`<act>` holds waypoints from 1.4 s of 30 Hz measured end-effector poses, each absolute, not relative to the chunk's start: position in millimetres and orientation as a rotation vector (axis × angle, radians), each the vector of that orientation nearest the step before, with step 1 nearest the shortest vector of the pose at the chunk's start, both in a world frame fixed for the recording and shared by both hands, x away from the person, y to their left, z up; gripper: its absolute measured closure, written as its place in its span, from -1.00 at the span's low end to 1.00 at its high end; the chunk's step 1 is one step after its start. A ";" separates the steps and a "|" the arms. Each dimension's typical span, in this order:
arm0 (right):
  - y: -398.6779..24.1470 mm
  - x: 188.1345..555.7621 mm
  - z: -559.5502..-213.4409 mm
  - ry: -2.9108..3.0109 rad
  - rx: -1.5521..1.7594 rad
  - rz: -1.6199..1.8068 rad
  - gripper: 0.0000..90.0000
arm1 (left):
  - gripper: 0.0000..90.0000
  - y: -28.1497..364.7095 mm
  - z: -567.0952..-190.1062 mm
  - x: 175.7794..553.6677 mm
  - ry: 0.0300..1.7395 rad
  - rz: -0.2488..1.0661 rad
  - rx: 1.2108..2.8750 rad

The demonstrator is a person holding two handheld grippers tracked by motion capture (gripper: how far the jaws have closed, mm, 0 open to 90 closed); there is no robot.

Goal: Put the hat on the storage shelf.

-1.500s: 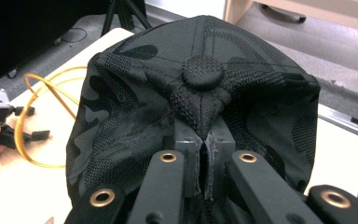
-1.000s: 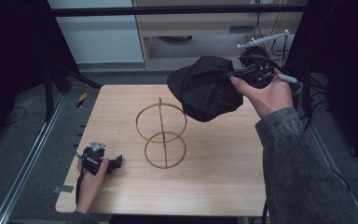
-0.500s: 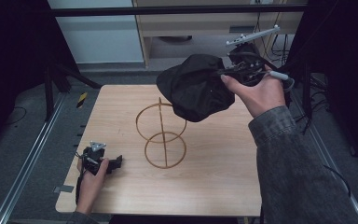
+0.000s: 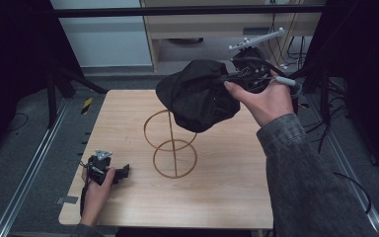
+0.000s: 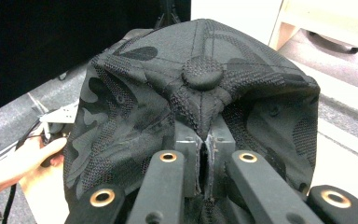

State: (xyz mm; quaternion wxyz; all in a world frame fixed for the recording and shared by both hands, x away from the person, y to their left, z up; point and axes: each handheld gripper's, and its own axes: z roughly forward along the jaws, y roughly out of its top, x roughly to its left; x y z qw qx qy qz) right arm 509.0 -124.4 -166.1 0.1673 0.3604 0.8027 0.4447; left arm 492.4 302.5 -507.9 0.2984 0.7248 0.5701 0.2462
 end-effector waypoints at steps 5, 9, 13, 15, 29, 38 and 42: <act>-113.9 508.8 -168.0 2.306 1.008 1.274 0.92 | -1.00 302.5 -507.9 492.4 1.514 0.654 1.926; -105.2 509.4 -171.4 2.326 0.999 1.275 0.92 | -1.00 302.3 -508.0 492.5 1.515 0.655 1.921; -98.6 510.6 -174.7 2.338 0.993 1.279 0.92 | -1.00 302.3 -508.0 492.5 1.515 0.655 1.921; -95.4 510.7 -176.3 2.348 0.991 1.282 0.92 | -1.00 302.3 -508.0 492.5 1.516 0.655 1.921; -81.3 508.6 -196.1 2.403 0.981 1.265 0.92 | -1.00 302.3 -508.0 492.5 1.516 0.654 1.922; -73.0 503.3 -202.6 2.432 0.957 1.257 0.91 | -1.00 302.4 -508.0 492.5 1.515 0.654 1.923; -69.1 500.4 -209.0 2.450 0.945 1.239 0.91 | -1.00 302.4 -507.9 492.5 1.515 0.654 1.923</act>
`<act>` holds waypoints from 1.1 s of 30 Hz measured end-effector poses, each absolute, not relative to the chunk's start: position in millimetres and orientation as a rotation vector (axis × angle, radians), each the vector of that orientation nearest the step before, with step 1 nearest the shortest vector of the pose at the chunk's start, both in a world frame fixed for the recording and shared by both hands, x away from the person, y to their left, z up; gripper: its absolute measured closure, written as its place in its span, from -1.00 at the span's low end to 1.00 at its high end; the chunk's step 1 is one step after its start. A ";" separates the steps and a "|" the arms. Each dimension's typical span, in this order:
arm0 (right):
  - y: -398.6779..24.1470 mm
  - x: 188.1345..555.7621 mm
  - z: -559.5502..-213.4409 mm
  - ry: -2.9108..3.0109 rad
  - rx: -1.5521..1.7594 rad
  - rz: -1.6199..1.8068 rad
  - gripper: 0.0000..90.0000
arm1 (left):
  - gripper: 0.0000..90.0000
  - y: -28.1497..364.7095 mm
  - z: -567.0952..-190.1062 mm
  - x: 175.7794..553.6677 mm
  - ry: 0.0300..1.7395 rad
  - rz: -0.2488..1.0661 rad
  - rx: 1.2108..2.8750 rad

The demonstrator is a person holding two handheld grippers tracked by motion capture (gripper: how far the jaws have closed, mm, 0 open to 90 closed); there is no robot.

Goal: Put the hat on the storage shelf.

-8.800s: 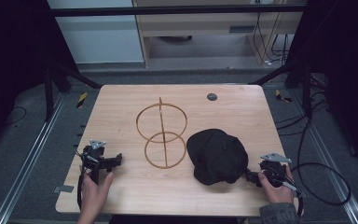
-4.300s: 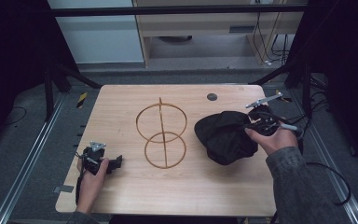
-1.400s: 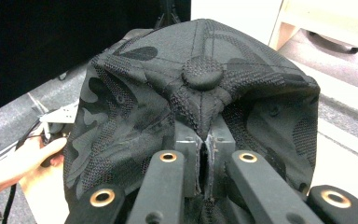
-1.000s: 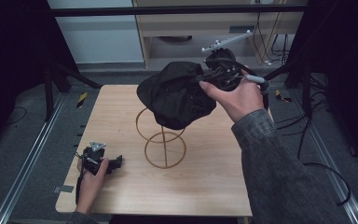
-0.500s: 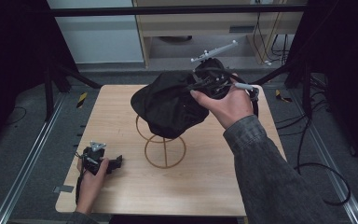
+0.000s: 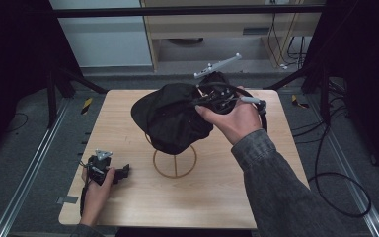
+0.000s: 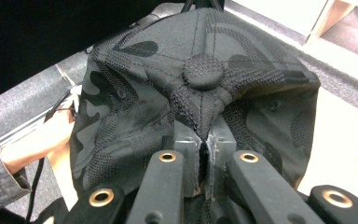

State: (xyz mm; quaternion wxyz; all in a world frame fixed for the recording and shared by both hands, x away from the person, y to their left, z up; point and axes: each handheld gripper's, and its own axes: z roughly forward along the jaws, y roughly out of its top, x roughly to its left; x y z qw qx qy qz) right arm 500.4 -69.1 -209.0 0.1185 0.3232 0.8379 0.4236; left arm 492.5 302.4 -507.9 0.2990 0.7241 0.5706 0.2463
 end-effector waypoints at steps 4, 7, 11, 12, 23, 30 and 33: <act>-67.6 498.8 -212.4 2.457 0.943 1.231 0.91 | -1.00 302.4 -508.0 492.5 1.515 0.654 1.923; -67.0 497.7 -214.5 2.464 0.943 1.227 0.91 | -1.00 302.4 -508.0 492.5 1.515 0.654 1.923; -66.8 495.8 -216.3 2.468 0.944 1.217 0.91 | -1.00 302.4 -507.9 492.5 1.515 0.654 1.923; -66.8 495.4 -216.6 2.470 0.943 1.213 0.91 | -1.00 302.4 -508.0 492.5 1.516 0.654 1.923; -65.2 493.2 -226.5 2.489 0.945 1.194 0.90 | -1.00 302.5 -507.8 492.4 1.514 0.653 1.927; -62.5 491.9 -227.9 2.495 0.935 1.177 0.90 | -1.00 302.5 -507.8 492.4 1.514 0.653 1.927; -61.4 491.9 -229.4 2.500 0.935 1.166 0.91 | -1.00 302.6 -507.8 492.4 1.514 0.653 1.928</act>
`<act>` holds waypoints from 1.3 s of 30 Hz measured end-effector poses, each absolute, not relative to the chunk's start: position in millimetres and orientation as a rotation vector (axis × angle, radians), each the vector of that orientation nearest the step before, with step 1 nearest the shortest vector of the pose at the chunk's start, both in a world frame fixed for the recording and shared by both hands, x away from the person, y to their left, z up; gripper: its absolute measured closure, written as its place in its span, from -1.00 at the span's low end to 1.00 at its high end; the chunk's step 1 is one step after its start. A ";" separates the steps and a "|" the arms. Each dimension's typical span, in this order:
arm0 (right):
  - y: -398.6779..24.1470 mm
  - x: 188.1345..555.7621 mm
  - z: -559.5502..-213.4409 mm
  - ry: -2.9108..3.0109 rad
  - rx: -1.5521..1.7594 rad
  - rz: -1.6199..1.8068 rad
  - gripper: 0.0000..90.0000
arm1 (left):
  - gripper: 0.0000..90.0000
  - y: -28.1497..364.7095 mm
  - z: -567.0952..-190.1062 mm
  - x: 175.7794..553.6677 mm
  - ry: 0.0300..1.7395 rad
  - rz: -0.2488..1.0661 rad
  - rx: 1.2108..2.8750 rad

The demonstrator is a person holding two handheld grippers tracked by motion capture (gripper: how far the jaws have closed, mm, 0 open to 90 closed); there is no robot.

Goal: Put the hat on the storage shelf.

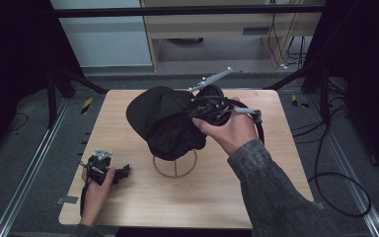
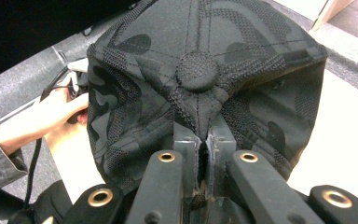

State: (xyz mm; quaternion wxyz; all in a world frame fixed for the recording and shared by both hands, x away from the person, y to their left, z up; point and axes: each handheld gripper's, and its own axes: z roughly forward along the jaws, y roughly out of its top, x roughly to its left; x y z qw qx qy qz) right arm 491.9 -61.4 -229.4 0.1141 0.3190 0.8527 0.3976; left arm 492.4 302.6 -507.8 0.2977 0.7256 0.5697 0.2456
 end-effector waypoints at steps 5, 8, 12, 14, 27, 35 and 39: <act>-59.5 492.3 -234.0 2.510 0.940 1.157 0.91 | -1.00 302.4 -507.9 492.7 1.513 0.653 1.928; -59.2 493.0 -237.0 2.510 0.942 1.155 0.91 | -1.00 302.4 -507.7 492.6 1.514 0.653 1.929; -58.3 494.7 -242.8 2.511 0.949 1.143 0.91 | -1.00 302.4 -507.8 492.6 1.513 0.653 1.929; -57.6 495.8 -246.3 2.510 0.952 1.142 0.91 | -1.00 302.4 -507.9 492.7 1.513 0.653 1.928; -46.3 505.5 -260.0 2.487 0.952 1.111 0.88 | -1.00 302.3 -507.9 492.7 1.514 0.654 1.925; -45.4 508.4 -260.7 2.486 0.963 1.111 0.88 | -1.00 302.2 -507.9 492.9 1.512 0.654 1.927; -45.5 508.8 -260.6 2.488 0.965 1.111 0.87 | -1.00 302.3 -507.9 492.9 1.512 0.654 1.927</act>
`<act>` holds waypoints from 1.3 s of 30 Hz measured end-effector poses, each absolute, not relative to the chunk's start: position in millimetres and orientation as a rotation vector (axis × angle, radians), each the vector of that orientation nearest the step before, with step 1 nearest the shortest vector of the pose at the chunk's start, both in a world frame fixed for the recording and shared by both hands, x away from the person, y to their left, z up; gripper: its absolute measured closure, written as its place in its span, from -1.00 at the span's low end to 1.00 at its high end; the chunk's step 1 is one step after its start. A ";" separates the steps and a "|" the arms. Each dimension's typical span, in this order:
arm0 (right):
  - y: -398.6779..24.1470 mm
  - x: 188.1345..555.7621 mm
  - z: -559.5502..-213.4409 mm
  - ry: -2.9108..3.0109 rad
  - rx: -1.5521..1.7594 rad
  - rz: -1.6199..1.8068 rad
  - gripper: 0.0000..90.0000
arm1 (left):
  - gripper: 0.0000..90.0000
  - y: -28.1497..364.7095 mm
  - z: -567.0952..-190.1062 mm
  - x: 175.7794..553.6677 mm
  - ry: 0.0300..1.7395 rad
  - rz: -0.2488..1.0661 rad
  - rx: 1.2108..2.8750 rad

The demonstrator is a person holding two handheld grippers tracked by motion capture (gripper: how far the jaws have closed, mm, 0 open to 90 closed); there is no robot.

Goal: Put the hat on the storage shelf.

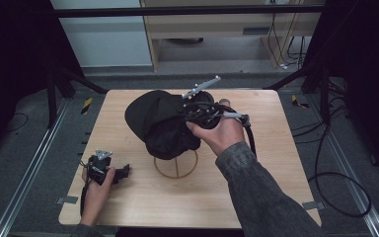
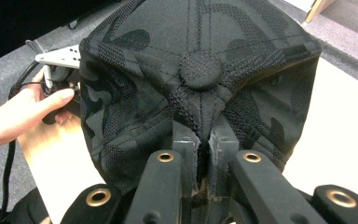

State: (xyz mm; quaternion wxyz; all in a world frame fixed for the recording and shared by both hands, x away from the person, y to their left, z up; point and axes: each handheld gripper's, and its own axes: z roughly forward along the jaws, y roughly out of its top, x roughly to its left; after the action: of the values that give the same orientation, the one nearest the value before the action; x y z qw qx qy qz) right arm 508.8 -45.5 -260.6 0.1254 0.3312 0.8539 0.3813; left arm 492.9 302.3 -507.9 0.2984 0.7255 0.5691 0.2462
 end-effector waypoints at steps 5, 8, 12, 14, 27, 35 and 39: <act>-45.1 509.6 -260.9 2.491 0.967 1.110 0.87 | -1.00 302.2 -507.9 492.9 1.512 0.653 1.926; -44.1 510.4 -261.5 2.490 0.963 1.111 0.86 | -1.00 302.2 -507.8 492.9 1.513 0.653 1.928; -42.4 511.5 -262.2 2.490 0.965 1.110 0.85 | -1.00 302.2 -507.9 492.9 1.512 0.653 1.927; -41.7 511.9 -262.4 2.493 0.970 1.104 0.84 | -1.00 302.3 -507.9 492.9 1.512 0.654 1.927; -40.9 516.6 -263.5 2.496 0.983 1.114 0.80 | -1.00 302.2 -507.9 492.9 1.512 0.653 1.927; -41.7 518.5 -263.2 2.493 0.985 1.121 0.75 | -1.00 302.2 -507.9 492.9 1.512 0.654 1.927; -41.9 518.9 -263.1 2.489 0.995 1.124 0.70 | -1.00 302.2 -507.9 492.9 1.512 0.653 1.927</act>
State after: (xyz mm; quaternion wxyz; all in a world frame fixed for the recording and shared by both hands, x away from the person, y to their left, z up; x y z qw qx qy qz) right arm 518.9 -41.9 -263.1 0.1174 0.3400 0.8504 0.3840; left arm 492.9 302.2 -507.9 0.2988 0.7253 0.5694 0.2459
